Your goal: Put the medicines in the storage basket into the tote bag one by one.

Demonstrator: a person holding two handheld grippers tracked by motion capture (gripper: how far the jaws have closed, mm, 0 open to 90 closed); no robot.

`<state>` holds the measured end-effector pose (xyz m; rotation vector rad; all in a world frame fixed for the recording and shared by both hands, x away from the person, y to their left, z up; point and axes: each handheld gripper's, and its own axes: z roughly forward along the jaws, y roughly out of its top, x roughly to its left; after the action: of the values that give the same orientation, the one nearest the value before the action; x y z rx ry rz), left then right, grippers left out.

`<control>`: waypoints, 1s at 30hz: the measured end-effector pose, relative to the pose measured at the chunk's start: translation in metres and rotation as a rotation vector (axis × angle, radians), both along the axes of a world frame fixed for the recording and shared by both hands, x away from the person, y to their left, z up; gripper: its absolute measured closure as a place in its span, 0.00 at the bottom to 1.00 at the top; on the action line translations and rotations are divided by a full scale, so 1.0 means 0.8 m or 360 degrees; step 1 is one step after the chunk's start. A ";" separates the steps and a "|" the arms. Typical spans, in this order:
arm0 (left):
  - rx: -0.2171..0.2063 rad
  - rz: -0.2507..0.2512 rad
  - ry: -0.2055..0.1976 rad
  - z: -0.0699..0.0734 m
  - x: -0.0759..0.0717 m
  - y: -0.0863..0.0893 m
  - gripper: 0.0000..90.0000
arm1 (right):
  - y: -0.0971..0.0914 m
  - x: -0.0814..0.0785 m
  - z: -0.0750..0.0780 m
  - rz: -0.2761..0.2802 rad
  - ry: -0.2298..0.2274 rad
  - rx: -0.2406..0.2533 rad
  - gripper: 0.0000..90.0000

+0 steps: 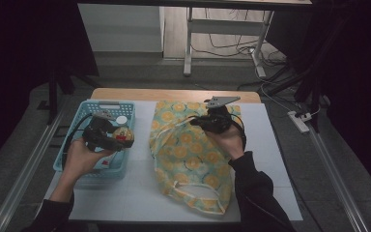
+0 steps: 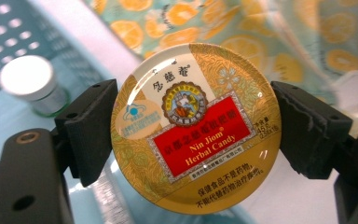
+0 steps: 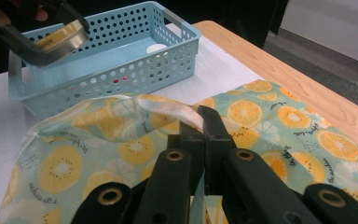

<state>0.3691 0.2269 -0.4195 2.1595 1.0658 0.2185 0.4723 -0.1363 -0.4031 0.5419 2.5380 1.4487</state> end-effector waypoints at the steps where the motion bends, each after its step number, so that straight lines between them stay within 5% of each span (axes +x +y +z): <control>1: 0.0000 -0.0013 -0.0004 0.002 -0.001 -0.003 0.23 | 0.000 0.000 0.000 -0.0001 0.0001 -0.0001 1.00; 19: -0.0021 -0.0222 -0.0021 0.020 -0.013 -0.068 0.23 | 0.003 0.001 -0.004 0.0003 0.0008 -0.0017 1.00; 30: -0.0007 -0.0359 -0.0027 0.022 -0.004 -0.118 0.23 | 0.003 0.002 -0.006 0.0001 0.0013 -0.0024 1.00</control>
<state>0.3661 0.1328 -0.4021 2.2481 0.8039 0.1288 0.4739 -0.1338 -0.4079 0.5459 2.5534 1.4292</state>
